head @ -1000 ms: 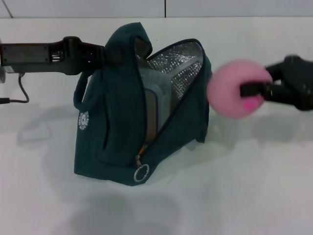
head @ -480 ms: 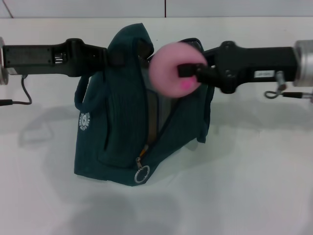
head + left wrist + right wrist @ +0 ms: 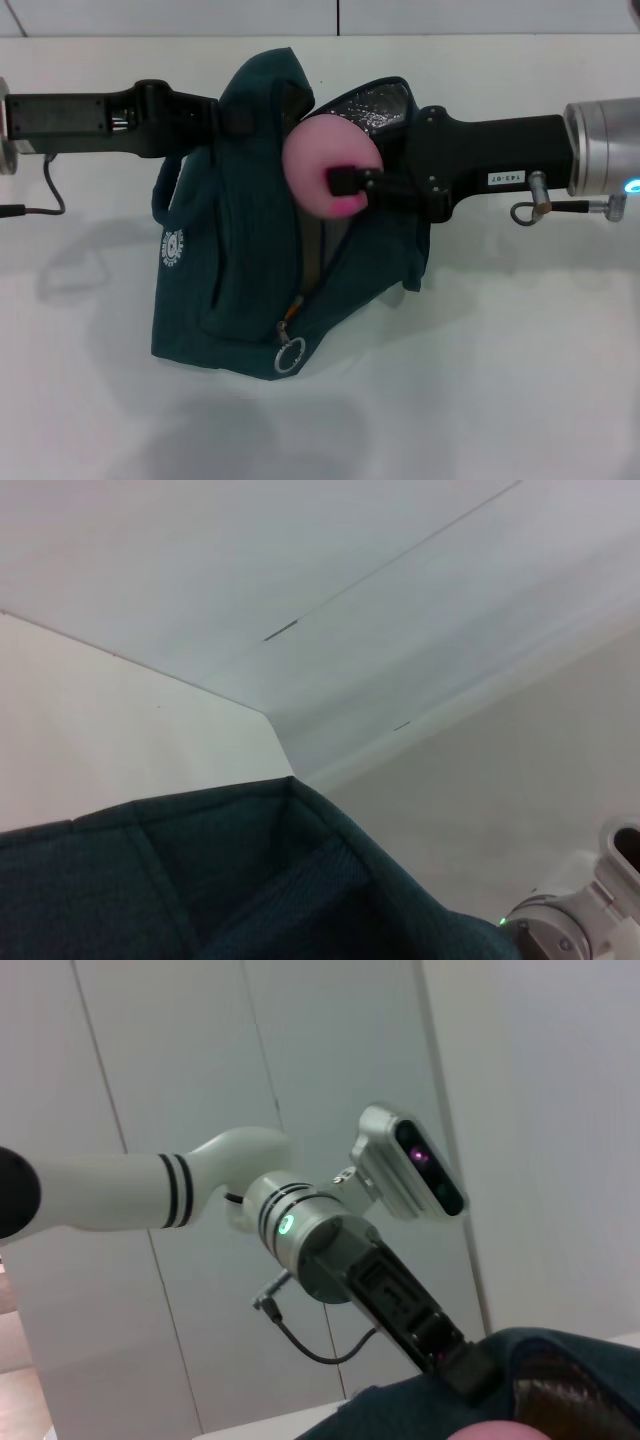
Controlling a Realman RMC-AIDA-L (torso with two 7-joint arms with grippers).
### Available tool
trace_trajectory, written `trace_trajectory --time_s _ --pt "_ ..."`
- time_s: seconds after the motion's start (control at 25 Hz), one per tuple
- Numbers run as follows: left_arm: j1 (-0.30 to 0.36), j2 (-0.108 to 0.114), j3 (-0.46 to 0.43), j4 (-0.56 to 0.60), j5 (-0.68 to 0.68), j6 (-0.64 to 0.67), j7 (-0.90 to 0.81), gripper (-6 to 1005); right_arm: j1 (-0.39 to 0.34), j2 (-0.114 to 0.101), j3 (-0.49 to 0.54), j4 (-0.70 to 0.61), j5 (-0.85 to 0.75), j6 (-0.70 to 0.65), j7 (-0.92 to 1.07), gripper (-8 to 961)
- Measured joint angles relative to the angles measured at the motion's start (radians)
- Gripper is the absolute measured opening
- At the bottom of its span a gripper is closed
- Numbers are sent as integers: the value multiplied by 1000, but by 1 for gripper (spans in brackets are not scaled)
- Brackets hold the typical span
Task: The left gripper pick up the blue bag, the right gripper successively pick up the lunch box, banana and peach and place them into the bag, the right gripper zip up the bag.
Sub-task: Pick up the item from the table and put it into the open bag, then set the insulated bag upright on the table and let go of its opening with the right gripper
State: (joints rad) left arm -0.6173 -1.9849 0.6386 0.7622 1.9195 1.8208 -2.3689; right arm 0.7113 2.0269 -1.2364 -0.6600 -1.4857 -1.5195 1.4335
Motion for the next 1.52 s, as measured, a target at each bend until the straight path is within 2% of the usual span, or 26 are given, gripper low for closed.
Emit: trace_trajectory --time_s 0.4,0.64,0.76,0.88,1.04,1.2,1.32,1.44,1.52 --pt "1 4 -2 0 -1 0 0 58 -28 -5 1 -10 24 -7 -22 311" --pt "1 5 -2 0 -2 0 -1 59 -46 -4 2 -31 26 -5 -22 546" --pt "1 5 -2 0 -2 0 -2 59 -47 -4 3 -34 30 -3 -23 747" --pt "1 5 -2 0 0 0 -3 60 -78 -7 9 -66 65 -11 -18 769" --pt "5 2 -2 -1 0 0 -4 60 -192 -13 67 -132 139 -21 56 783" --pt "9 1 -2 -1 -2 0 -3 61 -295 -17 137 -95 176 -42 175 782" --pt "9 0 -2 -1 -2 0 -2 61 -318 -14 145 71 237 -77 214 781" --pt "10 -1 -2 -1 -3 0 -1 61 -286 -13 143 259 273 -111 238 780" --pt "10 -1 -1 -1 -3 0 -1 62 -261 -12 138 338 280 -119 257 780"
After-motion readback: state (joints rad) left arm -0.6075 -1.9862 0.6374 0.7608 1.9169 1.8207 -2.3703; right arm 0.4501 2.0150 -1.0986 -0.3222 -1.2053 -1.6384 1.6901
